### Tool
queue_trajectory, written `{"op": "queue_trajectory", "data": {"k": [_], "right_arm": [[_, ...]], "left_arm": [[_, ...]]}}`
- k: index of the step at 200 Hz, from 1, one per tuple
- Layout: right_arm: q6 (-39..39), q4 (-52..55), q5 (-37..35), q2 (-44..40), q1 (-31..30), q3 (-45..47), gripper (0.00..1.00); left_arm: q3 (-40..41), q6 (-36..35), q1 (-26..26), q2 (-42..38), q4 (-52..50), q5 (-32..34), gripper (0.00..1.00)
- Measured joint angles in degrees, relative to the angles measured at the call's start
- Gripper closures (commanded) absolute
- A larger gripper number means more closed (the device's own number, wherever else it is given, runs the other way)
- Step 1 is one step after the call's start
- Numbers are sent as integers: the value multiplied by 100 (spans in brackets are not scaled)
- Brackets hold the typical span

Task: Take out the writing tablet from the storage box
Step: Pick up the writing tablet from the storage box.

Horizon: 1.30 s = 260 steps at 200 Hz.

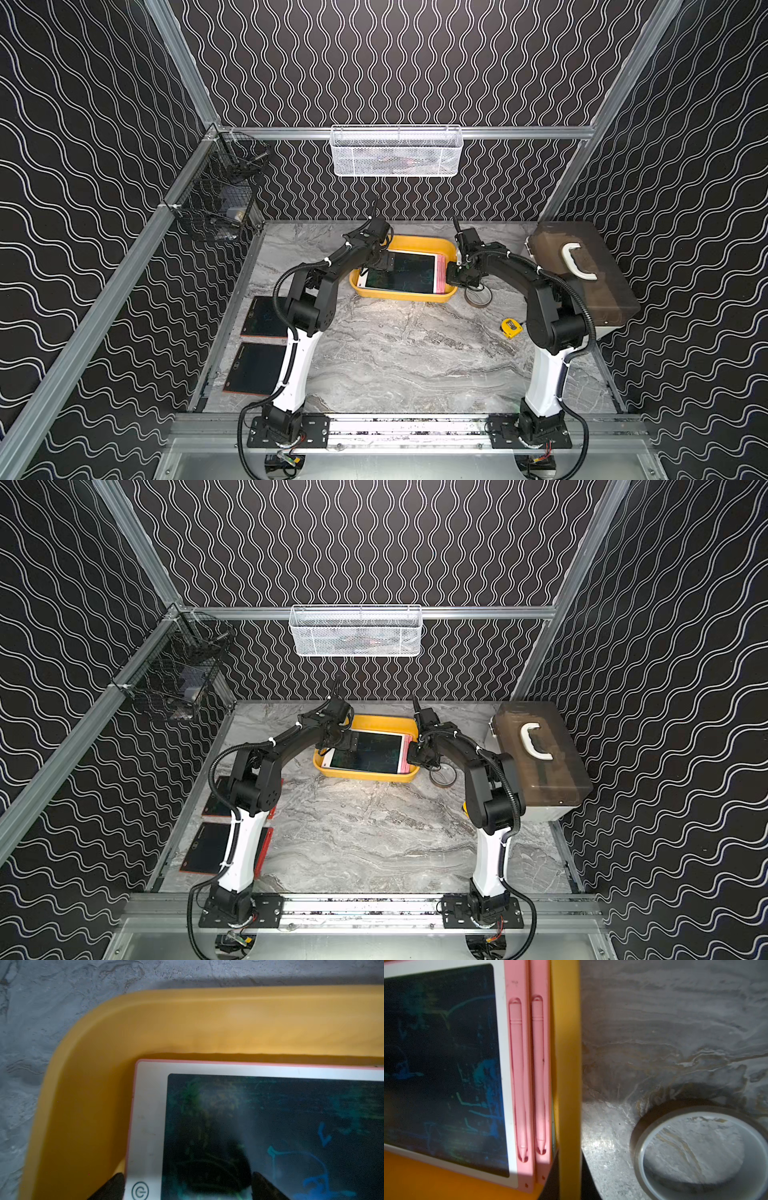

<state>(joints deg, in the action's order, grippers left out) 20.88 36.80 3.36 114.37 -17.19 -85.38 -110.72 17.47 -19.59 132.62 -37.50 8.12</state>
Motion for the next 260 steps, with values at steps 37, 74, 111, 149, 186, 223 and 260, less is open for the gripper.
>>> {"op": "queue_trajectory", "data": {"k": [37,74,111,149,186,223,260], "right_arm": [[15,-37,0,-9,-15,63,99],[11,-94,-15,-33,-28,120,99],[-42,-92,-96,-33,-28,136,99],[-160,-15,-164,55,4,59,99],[-225,20,-219,118,0,-28,99],[-254,0,-225,232,0,-136,99],[-286,-44,-221,245,-4,-133,99]], "left_arm": [[-28,39,-24,96,83,94,1],[-133,114,-20,264,345,-70,1],[-133,363,28,260,481,-577,1],[31,584,33,44,560,-1193,1],[254,636,11,-297,258,-1235,1],[229,328,-2,-361,125,-691,1],[188,186,-52,-68,68,-457,1]]}}
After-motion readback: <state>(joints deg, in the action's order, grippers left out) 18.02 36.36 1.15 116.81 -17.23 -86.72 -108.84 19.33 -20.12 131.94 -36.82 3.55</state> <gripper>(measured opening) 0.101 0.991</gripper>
